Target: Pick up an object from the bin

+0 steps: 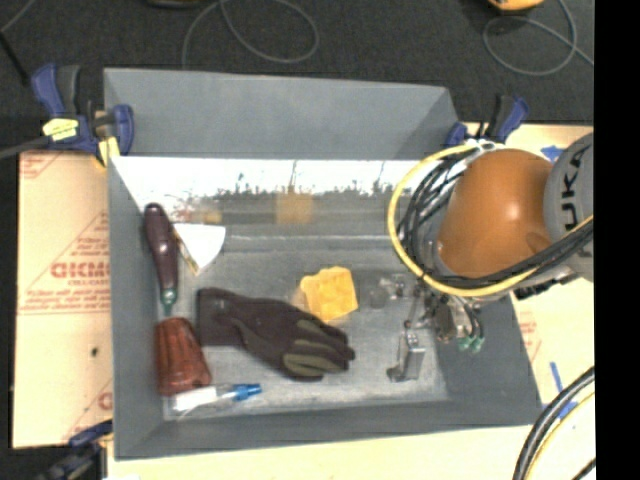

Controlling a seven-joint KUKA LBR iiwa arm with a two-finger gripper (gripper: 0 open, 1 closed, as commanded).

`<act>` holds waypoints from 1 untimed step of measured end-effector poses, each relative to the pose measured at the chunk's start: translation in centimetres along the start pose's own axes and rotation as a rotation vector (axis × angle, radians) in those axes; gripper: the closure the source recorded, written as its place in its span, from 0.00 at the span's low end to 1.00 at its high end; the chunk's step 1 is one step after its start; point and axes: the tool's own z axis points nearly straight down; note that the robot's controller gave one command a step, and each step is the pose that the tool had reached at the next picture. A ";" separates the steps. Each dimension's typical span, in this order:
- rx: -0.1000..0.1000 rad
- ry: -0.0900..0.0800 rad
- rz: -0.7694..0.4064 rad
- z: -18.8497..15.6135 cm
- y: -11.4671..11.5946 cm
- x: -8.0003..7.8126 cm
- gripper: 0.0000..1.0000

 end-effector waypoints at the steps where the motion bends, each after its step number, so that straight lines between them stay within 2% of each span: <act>1: 0.001 -0.008 -0.001 -0.4 0.0 -0.2 0.00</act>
Offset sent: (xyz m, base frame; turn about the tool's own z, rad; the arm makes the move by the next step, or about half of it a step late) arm 0.0634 0.0760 -0.0300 0.1376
